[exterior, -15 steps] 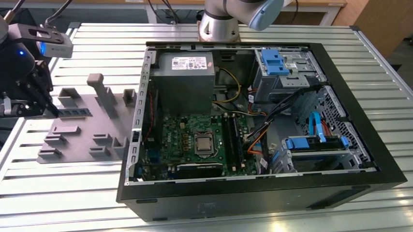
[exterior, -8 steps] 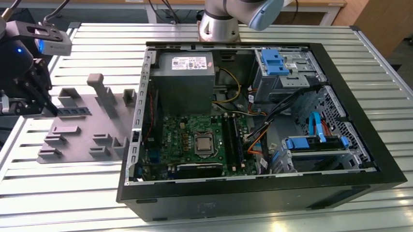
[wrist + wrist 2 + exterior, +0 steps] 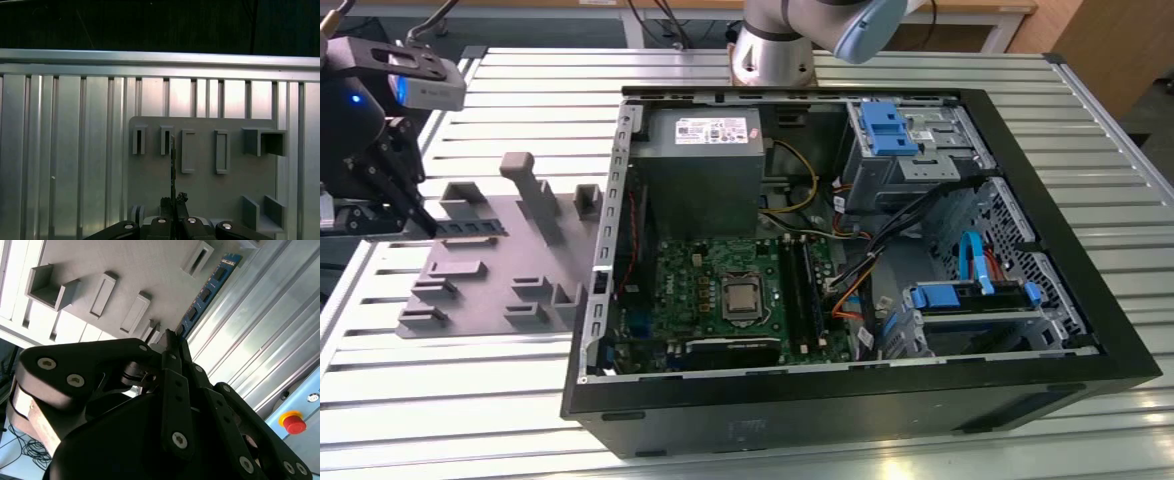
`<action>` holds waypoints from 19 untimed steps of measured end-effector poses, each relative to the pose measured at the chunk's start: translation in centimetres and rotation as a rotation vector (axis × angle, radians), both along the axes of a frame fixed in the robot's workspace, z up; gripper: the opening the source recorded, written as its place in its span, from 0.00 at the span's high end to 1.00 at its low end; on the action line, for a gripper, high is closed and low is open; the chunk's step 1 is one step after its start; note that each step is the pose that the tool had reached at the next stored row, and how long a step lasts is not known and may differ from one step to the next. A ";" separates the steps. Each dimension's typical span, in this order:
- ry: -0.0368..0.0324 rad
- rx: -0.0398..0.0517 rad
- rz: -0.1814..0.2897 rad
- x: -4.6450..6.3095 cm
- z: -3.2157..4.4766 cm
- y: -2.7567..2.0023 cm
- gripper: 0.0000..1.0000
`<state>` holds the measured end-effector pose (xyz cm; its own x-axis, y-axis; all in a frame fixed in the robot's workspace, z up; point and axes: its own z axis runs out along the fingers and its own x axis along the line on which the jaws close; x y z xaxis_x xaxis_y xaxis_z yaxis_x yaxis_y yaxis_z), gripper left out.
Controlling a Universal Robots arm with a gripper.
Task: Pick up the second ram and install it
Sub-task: 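Pick up the second ram and move it above second insertion slot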
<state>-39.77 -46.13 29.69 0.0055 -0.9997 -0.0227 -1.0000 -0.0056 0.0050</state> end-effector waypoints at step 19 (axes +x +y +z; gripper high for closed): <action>0.0001 -0.0001 0.000 0.0 0.78 0.00 0.86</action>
<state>-39.77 -46.13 30.47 0.0055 -0.9997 -0.0226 -1.0000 -0.0056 0.0050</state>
